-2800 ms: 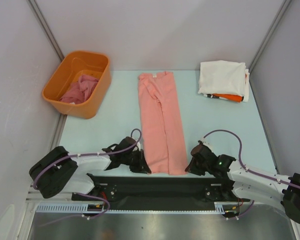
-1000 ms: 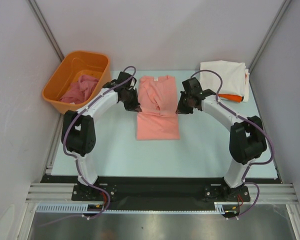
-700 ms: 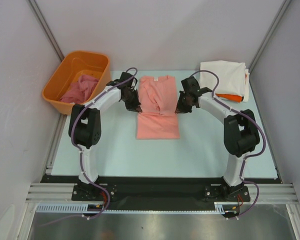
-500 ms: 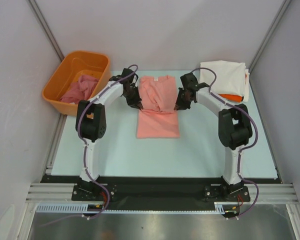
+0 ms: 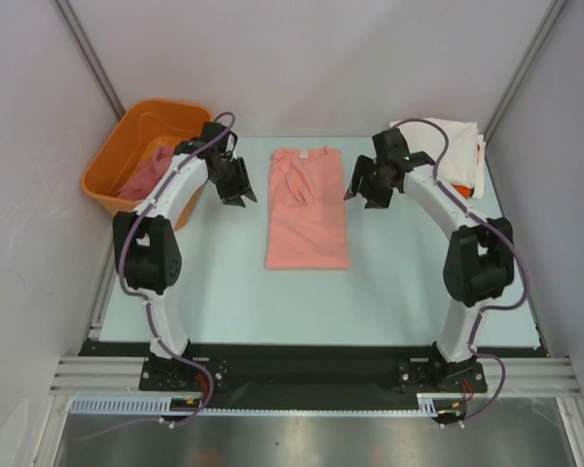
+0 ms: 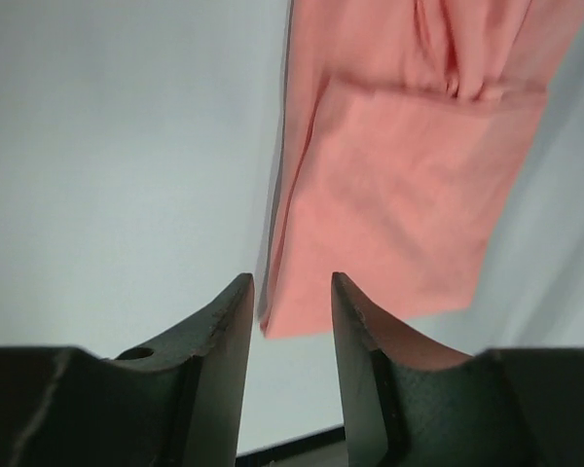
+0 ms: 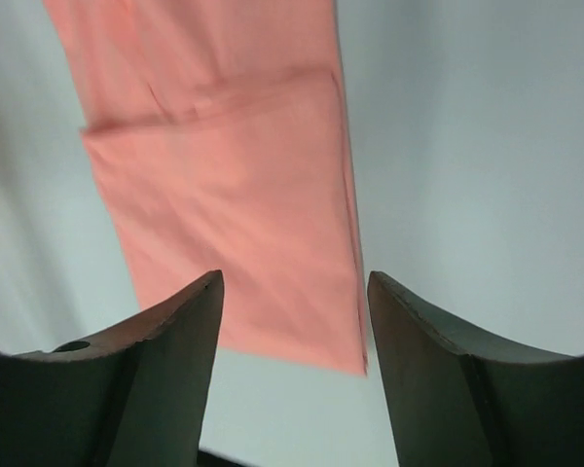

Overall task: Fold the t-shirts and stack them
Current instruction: Fold the tshirt

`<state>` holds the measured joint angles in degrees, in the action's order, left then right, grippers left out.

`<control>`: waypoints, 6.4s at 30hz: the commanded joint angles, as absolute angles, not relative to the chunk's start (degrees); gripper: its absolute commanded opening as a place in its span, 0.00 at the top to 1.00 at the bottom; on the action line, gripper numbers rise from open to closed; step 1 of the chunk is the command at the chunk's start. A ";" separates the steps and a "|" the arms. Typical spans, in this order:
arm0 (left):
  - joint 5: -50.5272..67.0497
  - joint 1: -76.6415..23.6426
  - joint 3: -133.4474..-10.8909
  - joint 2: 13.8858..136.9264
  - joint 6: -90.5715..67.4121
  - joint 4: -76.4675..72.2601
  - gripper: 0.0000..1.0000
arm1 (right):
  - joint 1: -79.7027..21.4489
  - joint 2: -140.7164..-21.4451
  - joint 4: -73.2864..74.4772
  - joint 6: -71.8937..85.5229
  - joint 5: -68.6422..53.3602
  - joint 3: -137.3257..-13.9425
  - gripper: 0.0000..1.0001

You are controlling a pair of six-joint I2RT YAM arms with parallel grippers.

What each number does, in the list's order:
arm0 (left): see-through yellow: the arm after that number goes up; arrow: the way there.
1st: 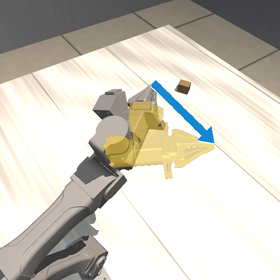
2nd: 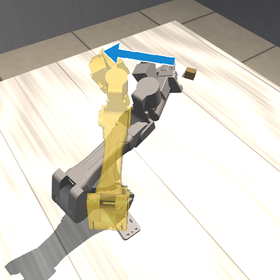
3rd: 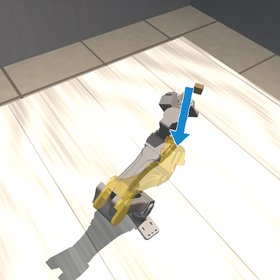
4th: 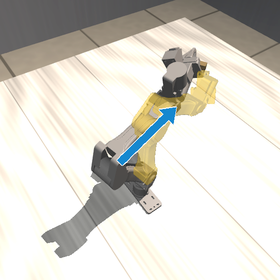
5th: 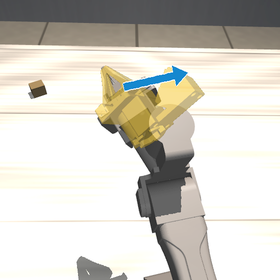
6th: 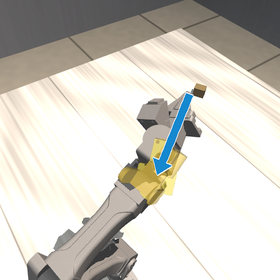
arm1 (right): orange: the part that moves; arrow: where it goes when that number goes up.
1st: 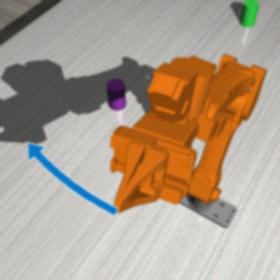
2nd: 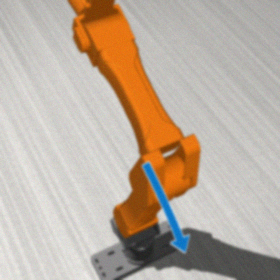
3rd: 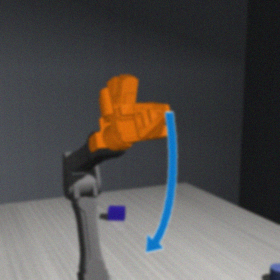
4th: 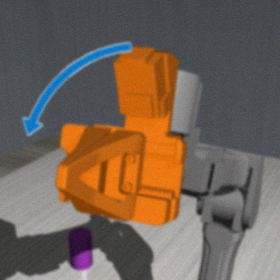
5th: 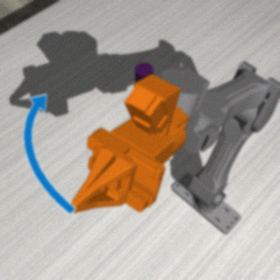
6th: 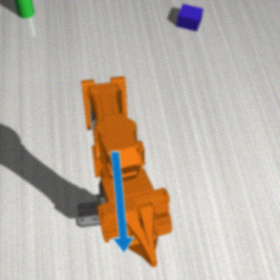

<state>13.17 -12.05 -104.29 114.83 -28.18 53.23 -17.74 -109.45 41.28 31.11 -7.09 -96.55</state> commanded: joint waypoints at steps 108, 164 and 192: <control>16.08 -18.81 -76.71 87.35 -31.82 41.92 0.99 | -15.21 -95.96 44.47 28.66 -14.50 -87.52 1.00; 26.46 -26.10 -76.91 114.69 -34.99 24.96 0.63 | -17.32 -118.21 13.80 30.77 -40.00 -72.00 0.42; 6.93 -25.84 -84.00 98.78 -20.66 48.34 0.61 | -27.87 -99.04 28.04 31.12 -22.14 -74.16 0.32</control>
<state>2.85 -26.00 -76.88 100.18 -23.73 48.21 -30.44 -100.27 20.12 34.59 -22.94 -67.31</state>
